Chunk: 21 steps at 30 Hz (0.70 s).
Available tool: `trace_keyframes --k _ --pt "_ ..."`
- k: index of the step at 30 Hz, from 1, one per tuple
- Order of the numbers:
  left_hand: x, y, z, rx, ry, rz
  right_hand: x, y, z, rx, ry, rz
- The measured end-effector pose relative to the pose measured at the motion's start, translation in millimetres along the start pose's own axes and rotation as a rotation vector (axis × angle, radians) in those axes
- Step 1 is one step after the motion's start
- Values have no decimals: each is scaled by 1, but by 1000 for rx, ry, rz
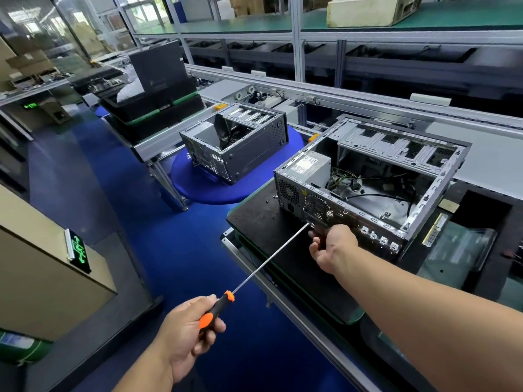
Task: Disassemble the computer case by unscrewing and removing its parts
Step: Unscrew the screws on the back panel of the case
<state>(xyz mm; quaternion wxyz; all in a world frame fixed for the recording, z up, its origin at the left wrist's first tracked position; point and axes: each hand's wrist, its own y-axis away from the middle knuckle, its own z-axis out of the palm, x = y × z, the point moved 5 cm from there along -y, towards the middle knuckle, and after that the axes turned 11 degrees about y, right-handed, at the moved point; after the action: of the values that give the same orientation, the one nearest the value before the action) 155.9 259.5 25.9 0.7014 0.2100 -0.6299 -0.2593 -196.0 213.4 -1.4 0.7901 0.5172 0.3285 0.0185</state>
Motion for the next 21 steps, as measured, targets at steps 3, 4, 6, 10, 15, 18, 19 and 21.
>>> trace_keyframes --k 3,4,6,10,15,18,19,21 --pt "0 -6 8 5 2 17 1 -1 10 -63 82 -48" --pt "0 -8 10 8 1 24 0 -1 15 -98 109 -61" --pt "-2 -9 13 10 2 34 1 -5 25 -172 166 -79" --pt "-2 -10 19 6 0 74 2 -17 41 -259 244 -100" --pt "2 -8 26 41 -117 187 9 -34 46 -256 233 -88" --pt "-2 -11 25 86 -158 239 14 -43 50 -271 216 -76" --pt "-4 -12 26 96 -169 250 15 -46 52 -274 210 -76" --pt "-9 -15 27 104 -185 267 13 -49 54 -278 181 -78"
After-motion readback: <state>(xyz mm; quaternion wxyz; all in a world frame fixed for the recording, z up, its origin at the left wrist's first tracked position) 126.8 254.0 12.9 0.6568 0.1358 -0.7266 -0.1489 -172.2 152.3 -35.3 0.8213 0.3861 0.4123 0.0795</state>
